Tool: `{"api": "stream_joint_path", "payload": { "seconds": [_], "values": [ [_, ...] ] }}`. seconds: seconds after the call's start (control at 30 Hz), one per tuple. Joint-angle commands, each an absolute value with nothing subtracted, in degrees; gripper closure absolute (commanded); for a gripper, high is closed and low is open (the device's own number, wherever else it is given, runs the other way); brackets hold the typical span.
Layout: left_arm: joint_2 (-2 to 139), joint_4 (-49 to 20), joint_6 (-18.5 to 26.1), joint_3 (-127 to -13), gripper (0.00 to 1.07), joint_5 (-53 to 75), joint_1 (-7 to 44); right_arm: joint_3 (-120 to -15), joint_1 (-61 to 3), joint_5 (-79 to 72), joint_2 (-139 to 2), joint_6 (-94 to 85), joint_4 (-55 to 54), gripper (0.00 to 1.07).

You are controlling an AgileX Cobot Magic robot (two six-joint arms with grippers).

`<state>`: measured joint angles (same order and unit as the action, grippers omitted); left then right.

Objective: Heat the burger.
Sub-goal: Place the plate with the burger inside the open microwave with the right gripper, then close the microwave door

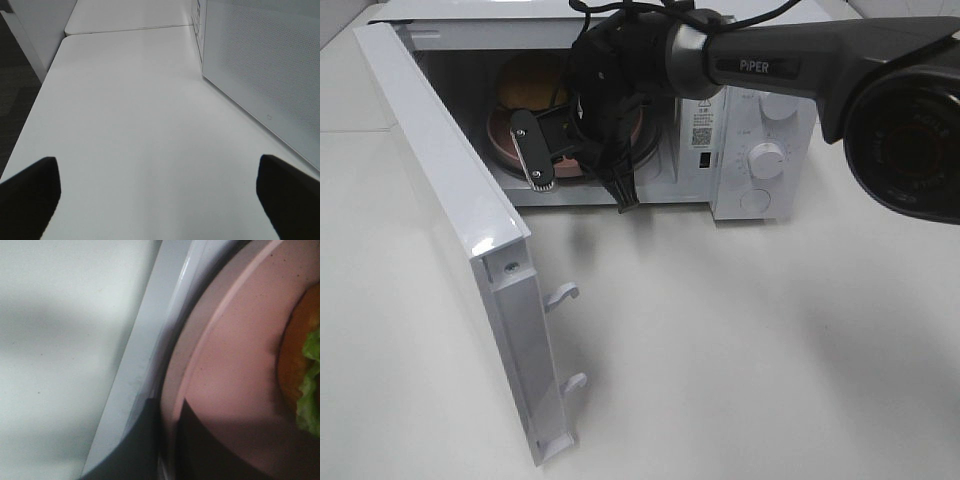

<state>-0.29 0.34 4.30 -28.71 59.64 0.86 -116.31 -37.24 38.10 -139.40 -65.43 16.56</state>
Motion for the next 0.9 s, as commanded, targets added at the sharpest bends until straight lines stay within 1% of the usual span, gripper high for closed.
{"api": "stream_joint_path", "payload": {
  "seconds": [0.03, 0.2, 0.23, 0.27, 0.3, 0.33, 0.37, 0.4, 0.43, 0.47, 0.5, 0.53, 0.57, 0.6, 0.63, 0.67, 0.7, 0.73, 0.77, 0.8, 0.87, 0.9],
  "values": [
    [-1.43, 0.34, 4.18, -28.59, 0.06, 59.24, 1.15, -117.17, -36.90, 35.47, -139.06, -64.69, 17.02, 1.07],
    [-1.43, 0.34, 4.18, -28.59, 0.06, 59.24, 1.15, -117.17, -36.73, 35.29, -139.00, -64.63, 16.62, 1.07],
    [-1.43, 0.34, 4.18, -28.59, 0.06, 59.24, 1.15, -117.17, -36.73, 35.29, -139.00, -64.40, 16.44, 1.06],
    [-1.43, 0.34, 4.18, -28.59, 0.06, 59.24, 1.15, -117.17, -36.73, 35.29, -138.88, -63.43, 16.27, 1.01],
    [-1.43, 0.34, 4.18, -28.59, 0.06, 59.24, 1.15, -117.17, -36.73, 35.29, -138.88, -63.43, 16.27, 1.01],
    [-1.43, 0.34, 4.18, -28.59, 0.06, 59.24, 1.15, -117.17, -36.73, 35.35, -138.83, -62.62, 16.21, 0.97],
    [-1.43, 0.34, 4.18, -28.59, 0.06, 59.24, 1.15, -117.17, -36.73, 35.35, -138.83, -62.62, 16.21, 0.97],
    [-1.43, 0.34, 4.18, -28.59, 0.06, 59.24, 1.15, -117.17, -36.73, 35.35, -138.77, -62.17, 16.21, 0.93],
    [-1.43, 0.34, 4.18, -28.59, 0.06, 59.24, 1.15, -117.17, -36.73, 35.47, -138.66, -61.82, 16.21, 0.86],
    [-1.43, 0.34, 4.18, -28.59, 0.06, 59.24, 1.15, -117.17, -36.73, 35.47, -138.66, -61.82, 16.21, 0.86],
    [-1.43, 0.34, 4.18, -28.59, 0.06, 59.24, 1.15, -117.17, -36.73, 35.75, -138.66, -61.76, 16.21, 0.82],
    [-1.43, 0.34, 4.18, -28.59, 0.06, 59.24, 1.15, -117.17, -36.73, 36.61, -138.66, -61.76, 16.16, 0.73],
    [-1.43, 0.34, 4.18, -28.59, 0.06, 59.24, 1.15, -117.17, -36.73, 36.61, -138.66, -61.76, 16.16, 0.73],
    [-1.43, 0.34, 4.18, -28.59, 0.06, 59.24, 1.15, -117.17, -36.73, 37.18, -138.66, -61.76, 15.93, 0.65],
    [-1.43, 0.34, 4.18, -28.59, 0.06, 59.24, 1.15, -117.17, -36.73, 37.18, -138.66, -61.76, 15.93, 0.65],
    [-1.43, 0.34, 4.18, -28.59, 0.06, 59.24, 1.15, -117.17, -36.73, 37.36, -138.66, -61.76, 15.70, 0.62],
    [-1.43, 0.34, 4.18, -28.59, 0.06, 59.24, 1.15, -117.17, -36.78, 38.10, -138.43, -61.71, 15.58, 0.55],
    [-1.43, 0.34, 4.18, -28.59, 0.06, 59.24, 1.15, -117.17, -36.78, 38.10, -138.43, -61.71, 15.58, 0.55],
    [-1.43, 0.34, 4.18, -28.59, 0.06, 59.24, 1.15, -117.17, -36.84, 38.67, -138.03, -60.96, 15.47, 0.50],
    [-1.43, 0.34, 4.18, -28.59, 0.06, 59.24, 1.15, -117.17, -36.84, 38.67, -138.03, -60.96, 15.47, 0.50],
    [-1.43, 0.34, 4.18, -28.59, 0.06, 59.24, 1.15, -117.17, -36.84, 39.30, -137.40, -59.30, 15.07, 0.44],
    [-1.43, 0.34, 4.18, -28.59, 0.06, 59.24, 1.15, -117.17, -36.84, 39.30, -137.40, -59.30, 15.07, 0.44]
  ]
}}
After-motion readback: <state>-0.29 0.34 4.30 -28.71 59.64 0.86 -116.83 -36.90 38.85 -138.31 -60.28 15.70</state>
